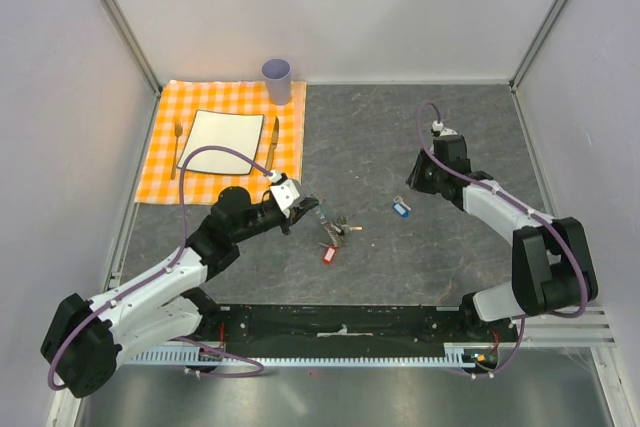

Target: Put the keys on the keyring

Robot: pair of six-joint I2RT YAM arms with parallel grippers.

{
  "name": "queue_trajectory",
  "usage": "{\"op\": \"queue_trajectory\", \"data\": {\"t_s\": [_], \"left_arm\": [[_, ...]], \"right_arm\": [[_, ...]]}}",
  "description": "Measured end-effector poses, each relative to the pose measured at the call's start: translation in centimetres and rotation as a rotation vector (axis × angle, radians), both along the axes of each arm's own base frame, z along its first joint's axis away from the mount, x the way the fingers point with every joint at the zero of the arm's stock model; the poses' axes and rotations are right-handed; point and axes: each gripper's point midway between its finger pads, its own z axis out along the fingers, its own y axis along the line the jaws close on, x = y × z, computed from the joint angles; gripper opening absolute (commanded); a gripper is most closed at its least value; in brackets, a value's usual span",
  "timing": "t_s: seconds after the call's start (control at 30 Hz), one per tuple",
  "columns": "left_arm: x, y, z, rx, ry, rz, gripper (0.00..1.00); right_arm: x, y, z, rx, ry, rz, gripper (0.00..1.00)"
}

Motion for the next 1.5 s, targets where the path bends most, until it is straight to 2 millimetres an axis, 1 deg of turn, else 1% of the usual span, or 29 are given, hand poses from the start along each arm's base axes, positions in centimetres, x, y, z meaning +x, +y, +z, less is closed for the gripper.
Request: {"op": "queue_trajectory", "data": {"t_s": [0.27,0.43,0.5,0.77,0.83,1.0,1.1,1.2,1.3,1.4,1.5], "left_arm": [[-0.1,0.0,0.0,-0.001,-0.001,0.0,0.02],[-0.1,0.1,0.0,-0.001,-0.001,0.0,0.02],[-0.1,0.1,0.0,-0.001,-0.002,0.0,0.02],[-0.1,0.1,0.0,-0.001,-0.002,0.0,0.02],[-0.1,0.1,0.0,-0.001,-0.002,0.0,0.02],[-0.1,0.1,0.0,-0.001,-0.002,0.0,0.02],[-0.1,0.1,0.1,-0.002,-0.002,0.0,0.02],[-0.1,0.1,0.1,-0.002,-0.003,0.0,0.02],[-0.1,0.1,0.1,-0.002,-0.002,0.0,0.02],[-0.1,0.1,0.1,-0.002,-0.002,0.0,0.02],[-0.1,0.1,0.1,-0.002,-0.002,-0.001,0.02]], "right_arm": [[-2.2,1.6,-4.6,0.048,0.262,0.065,0.27],[-2.5,2.0,-6.1,0.067,0.344,0.085,0.24],[-2.5,2.2,-6.3,0.074,0.36,0.091,0.24],[-2.5,2.5,-6.4,0.095,0.379,0.111,0.23],[-2.4,2.6,-6.5,0.1,0.381,0.115,0.2],[-2.2,2.6,-6.5,0.099,0.38,0.125,0.07],[-2.3,2.5,-6.5,0.094,0.38,0.131,0.03],[-2.4,2.5,-6.1,0.087,0.371,0.142,0.0],[-2.5,2.4,-4.6,0.078,0.318,0.169,0.0],[-2.7,2.5,-1.7,0.071,0.206,0.214,0.0],[-2.9,2.9,2.3,0.059,0.021,0.279,0.0]]}}
